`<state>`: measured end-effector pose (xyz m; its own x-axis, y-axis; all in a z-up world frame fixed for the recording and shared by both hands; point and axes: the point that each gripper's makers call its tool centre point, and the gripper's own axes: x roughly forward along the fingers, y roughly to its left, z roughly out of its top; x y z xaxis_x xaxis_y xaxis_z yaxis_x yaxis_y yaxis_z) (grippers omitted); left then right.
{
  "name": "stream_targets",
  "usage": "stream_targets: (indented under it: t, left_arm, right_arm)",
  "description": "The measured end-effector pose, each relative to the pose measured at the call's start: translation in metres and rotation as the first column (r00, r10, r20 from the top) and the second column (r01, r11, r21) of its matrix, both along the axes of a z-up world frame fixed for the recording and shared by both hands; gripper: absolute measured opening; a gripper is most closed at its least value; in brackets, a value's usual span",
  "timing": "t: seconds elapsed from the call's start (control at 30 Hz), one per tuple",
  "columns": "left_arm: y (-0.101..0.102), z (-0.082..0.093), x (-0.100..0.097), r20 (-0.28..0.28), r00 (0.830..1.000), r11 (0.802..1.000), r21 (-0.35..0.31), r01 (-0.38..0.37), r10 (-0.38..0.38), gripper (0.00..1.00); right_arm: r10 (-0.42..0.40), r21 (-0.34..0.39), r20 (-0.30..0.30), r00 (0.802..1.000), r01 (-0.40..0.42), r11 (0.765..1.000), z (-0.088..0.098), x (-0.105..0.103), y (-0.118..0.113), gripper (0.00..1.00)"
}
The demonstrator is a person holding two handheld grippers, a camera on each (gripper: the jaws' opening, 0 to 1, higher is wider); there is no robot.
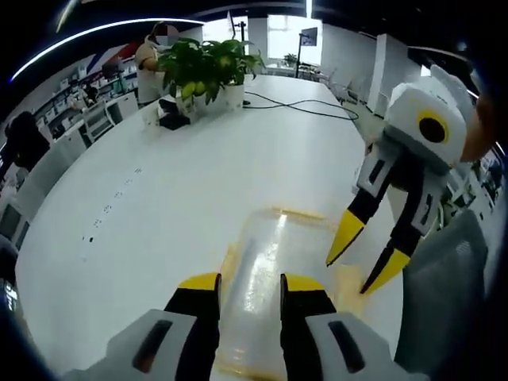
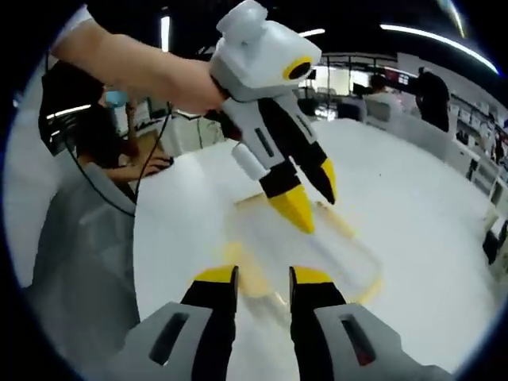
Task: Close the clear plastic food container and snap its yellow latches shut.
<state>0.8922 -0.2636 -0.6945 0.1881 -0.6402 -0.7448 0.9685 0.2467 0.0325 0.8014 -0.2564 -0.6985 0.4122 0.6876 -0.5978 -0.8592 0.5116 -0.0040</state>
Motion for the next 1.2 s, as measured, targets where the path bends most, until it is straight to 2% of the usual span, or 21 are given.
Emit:
stream_targets:
  t: [0.2,0.3,0.57,0.73,0.83,0.9,0.97,1.2]
  left_arm:
    - [0.001,-0.001,0.000,-0.004,1.000,1.000,0.004,0.000,0.000,0.23]
    - [0.002,-0.003,0.001,-0.010,1.000,1.000,0.011,0.003,-0.003,0.23]
    - [0.001,-0.007,0.002,-0.016,1.000,0.999,0.029,0.017,-0.017,0.24]
    - [-0.001,-0.012,0.006,-0.031,0.999,0.998,0.044,0.036,-0.034,0.26]
    - [-0.004,-0.011,0.007,-0.041,0.998,0.998,0.042,0.045,-0.043,0.26]
    - [-0.006,-0.011,0.007,-0.047,0.997,0.997,0.048,0.058,-0.056,0.27]
    - [-0.006,-0.012,0.007,-0.053,0.996,0.996,0.051,0.068,-0.066,0.27]
    - [-0.008,-0.013,0.007,-0.095,0.991,0.993,0.058,0.102,-0.096,0.28]
  right_arm:
    - [0.045,-0.047,0.072,0.996,-0.042,0.998,-0.004,-0.002,0.006,0.23]
    - [0.064,-0.081,0.083,0.994,-0.057,0.995,-0.010,-0.003,0.006,0.22]
    - [0.065,-0.096,0.109,0.992,-0.055,0.994,-0.011,0.000,0.003,0.18]
    - [0.135,-0.194,0.193,0.972,-0.097,0.976,-0.013,0.002,0.002,0.19]
    - [0.211,-0.287,0.259,0.943,-0.134,0.949,-0.014,0.002,0.003,0.19]
    - [0.254,-0.325,0.279,0.926,-0.157,0.932,-0.016,0.000,0.007,0.19]
    - [0.269,-0.342,0.299,0.916,-0.160,0.926,-0.017,0.000,0.010,0.19]
    - [0.275,-0.344,0.303,0.912,-0.164,0.924,-0.018,0.003,0.012,0.18]
